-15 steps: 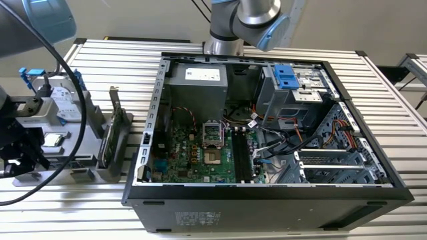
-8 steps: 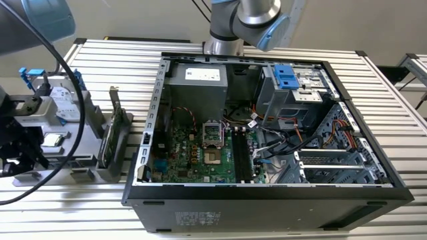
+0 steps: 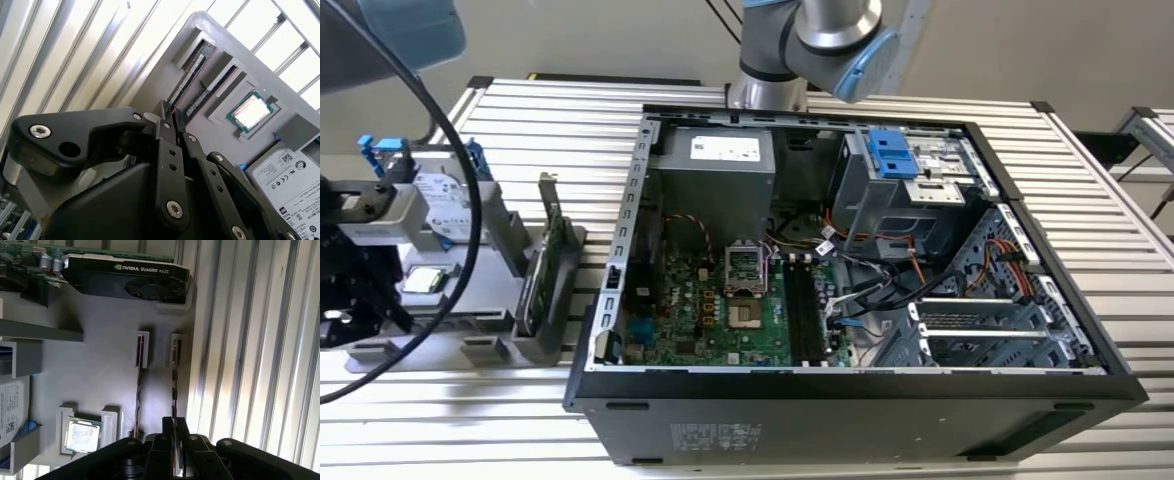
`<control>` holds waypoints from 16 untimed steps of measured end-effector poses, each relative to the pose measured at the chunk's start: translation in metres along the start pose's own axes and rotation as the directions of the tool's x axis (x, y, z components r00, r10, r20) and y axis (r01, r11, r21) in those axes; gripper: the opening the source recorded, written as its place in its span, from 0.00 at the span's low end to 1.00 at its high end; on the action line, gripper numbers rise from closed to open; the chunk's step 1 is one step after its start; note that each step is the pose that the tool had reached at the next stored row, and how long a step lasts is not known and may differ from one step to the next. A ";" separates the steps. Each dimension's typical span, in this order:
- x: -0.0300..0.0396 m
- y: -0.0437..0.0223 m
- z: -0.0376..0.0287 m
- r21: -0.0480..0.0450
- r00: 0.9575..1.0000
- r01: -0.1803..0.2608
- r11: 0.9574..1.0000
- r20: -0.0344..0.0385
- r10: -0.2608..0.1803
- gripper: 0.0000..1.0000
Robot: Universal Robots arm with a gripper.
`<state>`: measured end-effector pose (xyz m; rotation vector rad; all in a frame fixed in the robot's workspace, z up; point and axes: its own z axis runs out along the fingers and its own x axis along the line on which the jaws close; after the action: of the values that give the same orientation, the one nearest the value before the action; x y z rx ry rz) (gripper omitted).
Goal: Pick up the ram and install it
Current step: 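Pick up the ram and move it above insertion slot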
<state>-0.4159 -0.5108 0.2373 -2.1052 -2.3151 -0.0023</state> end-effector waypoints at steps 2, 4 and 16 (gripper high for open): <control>0.0001 -0.0001 -0.0027 0.000 1.000 -0.003 1.000 0.000 0.003 0.00; 0.0001 -0.0002 -0.0051 0.000 1.000 -0.005 1.000 0.000 0.005 0.00; 0.0003 -0.0010 -0.0199 0.000 1.000 -0.016 1.000 0.000 0.016 0.00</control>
<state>-0.4167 -0.5108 0.2572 -2.1238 -2.2981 -0.0027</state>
